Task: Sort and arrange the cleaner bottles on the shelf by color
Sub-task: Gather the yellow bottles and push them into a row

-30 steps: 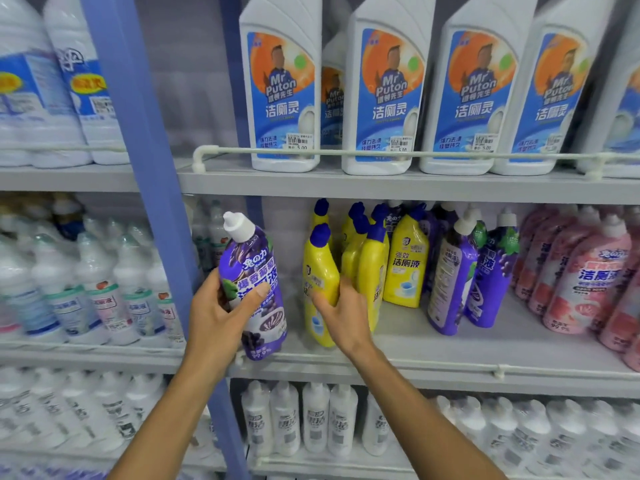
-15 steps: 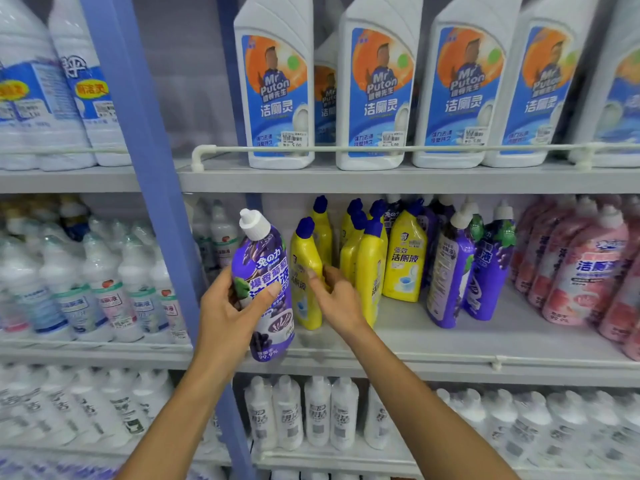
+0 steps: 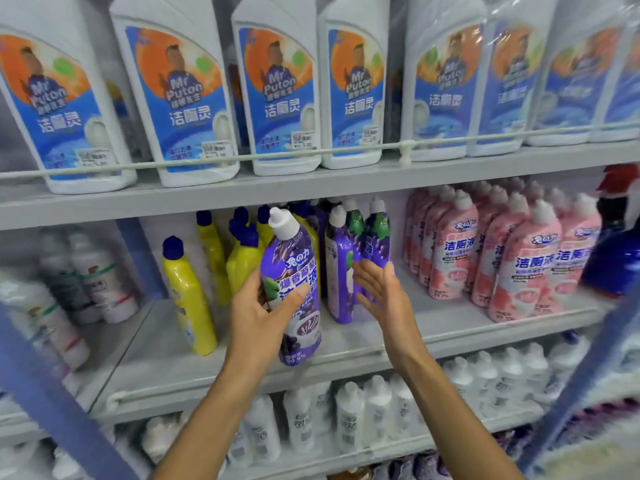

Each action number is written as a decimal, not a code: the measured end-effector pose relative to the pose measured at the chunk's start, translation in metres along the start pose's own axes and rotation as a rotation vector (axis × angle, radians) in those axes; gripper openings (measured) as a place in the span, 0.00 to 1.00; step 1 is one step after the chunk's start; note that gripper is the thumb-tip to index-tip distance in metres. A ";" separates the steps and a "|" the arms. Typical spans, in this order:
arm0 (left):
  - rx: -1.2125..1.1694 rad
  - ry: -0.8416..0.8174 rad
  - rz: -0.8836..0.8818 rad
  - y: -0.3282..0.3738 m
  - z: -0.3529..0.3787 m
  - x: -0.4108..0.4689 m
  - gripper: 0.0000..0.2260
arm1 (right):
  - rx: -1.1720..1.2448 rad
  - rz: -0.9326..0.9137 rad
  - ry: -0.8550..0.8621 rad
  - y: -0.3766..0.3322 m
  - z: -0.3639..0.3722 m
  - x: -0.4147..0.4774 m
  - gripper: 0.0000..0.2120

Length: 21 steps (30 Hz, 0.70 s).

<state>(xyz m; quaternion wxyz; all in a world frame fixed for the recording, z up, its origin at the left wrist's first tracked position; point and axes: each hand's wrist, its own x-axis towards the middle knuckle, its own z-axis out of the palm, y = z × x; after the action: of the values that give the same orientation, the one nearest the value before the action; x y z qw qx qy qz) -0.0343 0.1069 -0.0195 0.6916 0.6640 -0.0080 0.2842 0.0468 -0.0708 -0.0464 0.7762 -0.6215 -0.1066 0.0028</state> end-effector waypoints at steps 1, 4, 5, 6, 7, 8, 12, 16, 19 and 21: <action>0.013 0.015 -0.013 -0.009 0.015 0.005 0.16 | -0.013 -0.003 0.023 -0.004 -0.015 0.003 0.30; 0.075 0.103 -0.044 -0.039 0.055 0.021 0.13 | -0.108 -0.028 0.062 -0.008 -0.051 0.016 0.20; 0.093 0.140 -0.054 -0.049 0.067 0.025 0.13 | -0.136 -0.033 0.071 -0.010 -0.058 0.023 0.20; 0.103 0.179 -0.063 -0.056 0.078 0.028 0.14 | -0.193 -0.043 0.077 -0.009 -0.064 0.032 0.23; 0.114 0.219 -0.070 -0.062 0.087 0.030 0.14 | -0.241 -0.061 0.073 -0.008 -0.068 0.042 0.30; 0.127 0.259 -0.073 -0.067 0.094 0.030 0.14 | -0.286 -0.077 0.072 -0.005 -0.071 0.052 0.38; 0.226 0.377 -0.029 -0.082 0.101 0.031 0.16 | -0.405 -0.060 0.036 -0.001 -0.071 0.091 0.30; 0.335 0.423 -0.016 -0.091 0.102 0.037 0.21 | -0.410 -0.077 -0.046 0.013 -0.059 0.123 0.19; 0.347 0.406 -0.038 -0.090 0.110 0.044 0.23 | -0.451 -0.099 -0.012 0.034 -0.056 0.137 0.16; 0.335 0.382 -0.062 -0.093 0.114 0.049 0.23 | -0.470 -0.112 -0.003 0.038 -0.058 0.139 0.17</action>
<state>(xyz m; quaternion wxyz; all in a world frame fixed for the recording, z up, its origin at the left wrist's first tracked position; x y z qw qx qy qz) 0.0856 0.0248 -0.0720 0.5694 0.7034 0.1905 0.3803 0.1971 -0.0994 -0.0721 0.6088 -0.7782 -0.1398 -0.0644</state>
